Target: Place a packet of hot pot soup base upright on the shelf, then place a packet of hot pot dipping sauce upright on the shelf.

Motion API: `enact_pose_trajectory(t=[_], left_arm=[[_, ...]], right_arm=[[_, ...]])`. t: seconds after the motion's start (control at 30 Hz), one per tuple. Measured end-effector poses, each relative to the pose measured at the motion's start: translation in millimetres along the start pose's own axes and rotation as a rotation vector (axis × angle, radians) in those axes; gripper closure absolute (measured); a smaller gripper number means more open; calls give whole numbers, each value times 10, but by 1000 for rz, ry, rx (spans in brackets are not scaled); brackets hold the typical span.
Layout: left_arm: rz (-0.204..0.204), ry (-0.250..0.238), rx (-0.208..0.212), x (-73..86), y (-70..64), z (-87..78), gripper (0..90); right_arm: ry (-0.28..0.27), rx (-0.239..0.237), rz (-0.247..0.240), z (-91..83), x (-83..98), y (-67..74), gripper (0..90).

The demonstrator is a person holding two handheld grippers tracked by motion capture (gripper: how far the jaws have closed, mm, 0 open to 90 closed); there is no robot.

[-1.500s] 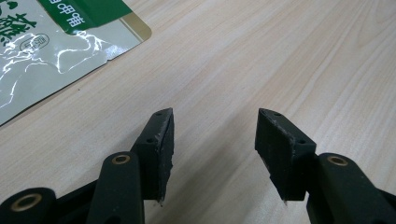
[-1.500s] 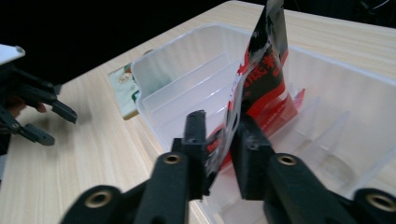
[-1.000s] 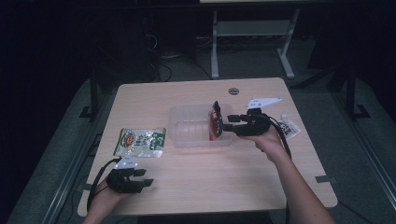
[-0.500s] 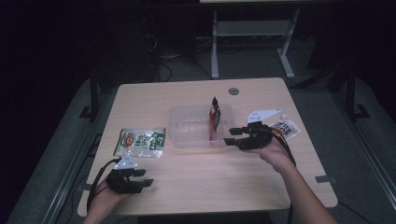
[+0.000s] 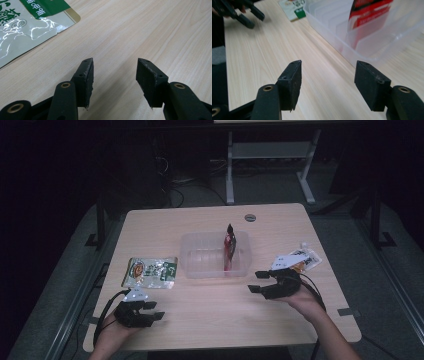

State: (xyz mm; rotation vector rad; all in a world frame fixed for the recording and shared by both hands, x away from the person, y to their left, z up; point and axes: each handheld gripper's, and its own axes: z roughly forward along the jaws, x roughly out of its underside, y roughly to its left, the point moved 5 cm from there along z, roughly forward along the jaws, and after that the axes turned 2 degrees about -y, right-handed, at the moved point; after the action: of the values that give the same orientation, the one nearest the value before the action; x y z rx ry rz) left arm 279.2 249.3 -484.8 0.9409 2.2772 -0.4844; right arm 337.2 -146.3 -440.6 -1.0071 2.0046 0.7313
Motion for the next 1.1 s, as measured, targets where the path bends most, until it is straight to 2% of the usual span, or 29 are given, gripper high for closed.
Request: enact_pose_trajectory(t=[0.07, 0.17, 0.3, 0.37, 0.43, 0.47, 0.6, 0.67, 0.8, 0.9, 1.1], left_arm=[[-2, 0, 0, 4, 1, -1, 477], [-4, 0, 0, 5, -5, -3, 477], [-1, 2, 1, 8, -5, -2, 478], [1, 3, 1, 7, -3, 0, 478], [13, 1, 4, 1, -1, 8, 477], [13, 1, 4, 1, -1, 8, 477], [12, 7, 9, 1, -14, 17, 477], [17, 8, 10, 1, -11, 19, 477], [11, 8, 16, 5, -22, 26, 477], [15, 10, 16, 0, -21, 30, 477], [11, 9, 19, -3, -28, 37, 477]], right_arm=[[13, 24, -9, -51, 69, -16, 378], [18, 41, 4, -82, 99, -70, 378], [21, 93, 30, -152, 148, -258, 379], [22, 101, 35, -158, 157, -286, 379], [24, 138, 46, -199, 189, -413, 384], [24, 138, 46, -199, 189, -413, 384], [28, 195, 77, -254, 229, -644, 403], [39, 235, 82, -269, 238, -733, 437], [43, 302, 112, -334, 248, -933, 558], [16, 330, 147, -404, 255, -1058, 666], [44, 390, 168, -479, 357, -1217, 841]])
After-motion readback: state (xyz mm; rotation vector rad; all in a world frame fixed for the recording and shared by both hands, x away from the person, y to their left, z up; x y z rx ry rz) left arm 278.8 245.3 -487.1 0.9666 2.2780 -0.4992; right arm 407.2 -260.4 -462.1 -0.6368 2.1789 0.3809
